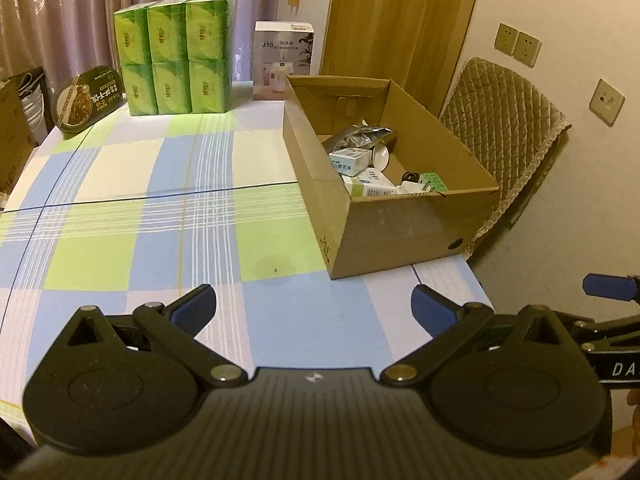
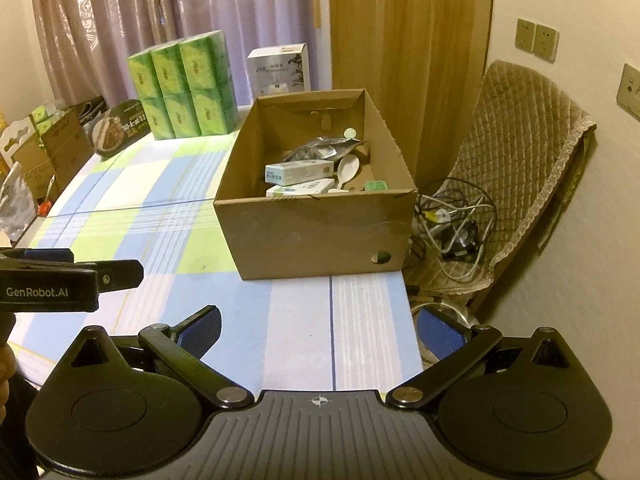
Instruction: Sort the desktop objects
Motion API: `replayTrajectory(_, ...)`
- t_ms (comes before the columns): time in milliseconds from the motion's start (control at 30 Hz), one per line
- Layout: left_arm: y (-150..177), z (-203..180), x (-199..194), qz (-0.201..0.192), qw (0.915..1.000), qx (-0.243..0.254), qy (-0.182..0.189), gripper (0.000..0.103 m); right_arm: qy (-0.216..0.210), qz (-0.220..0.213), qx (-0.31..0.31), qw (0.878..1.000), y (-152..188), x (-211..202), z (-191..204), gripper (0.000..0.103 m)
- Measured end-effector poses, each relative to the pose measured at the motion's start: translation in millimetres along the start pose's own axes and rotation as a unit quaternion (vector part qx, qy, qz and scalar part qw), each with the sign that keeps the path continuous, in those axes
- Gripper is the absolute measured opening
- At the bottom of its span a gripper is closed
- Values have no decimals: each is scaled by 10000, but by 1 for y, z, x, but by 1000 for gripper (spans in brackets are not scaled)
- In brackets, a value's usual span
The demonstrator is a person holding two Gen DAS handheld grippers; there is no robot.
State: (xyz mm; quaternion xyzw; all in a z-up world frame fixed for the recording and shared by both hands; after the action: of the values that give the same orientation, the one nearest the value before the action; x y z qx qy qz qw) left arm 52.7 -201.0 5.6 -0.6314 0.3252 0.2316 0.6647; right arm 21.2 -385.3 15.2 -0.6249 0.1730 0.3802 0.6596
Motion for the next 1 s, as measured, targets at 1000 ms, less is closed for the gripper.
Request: replayTrajectory(1000,6,-2,6,50,9998,187,-112,102,-30,49,111,9999,4,6,-3,101)
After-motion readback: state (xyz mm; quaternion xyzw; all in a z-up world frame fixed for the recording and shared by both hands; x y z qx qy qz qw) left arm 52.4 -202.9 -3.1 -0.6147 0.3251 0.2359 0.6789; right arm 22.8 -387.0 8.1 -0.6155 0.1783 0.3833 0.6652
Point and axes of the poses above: each gripper's, at about its wrist camera, not at the fingertips, and x roughly the way its jaws point, z to its left, y to its underside, the point moved 7 cm from there along x, roughly the way its jaws point, and after that the axes turned 8 degrees about -y, right-handed, at the moved point
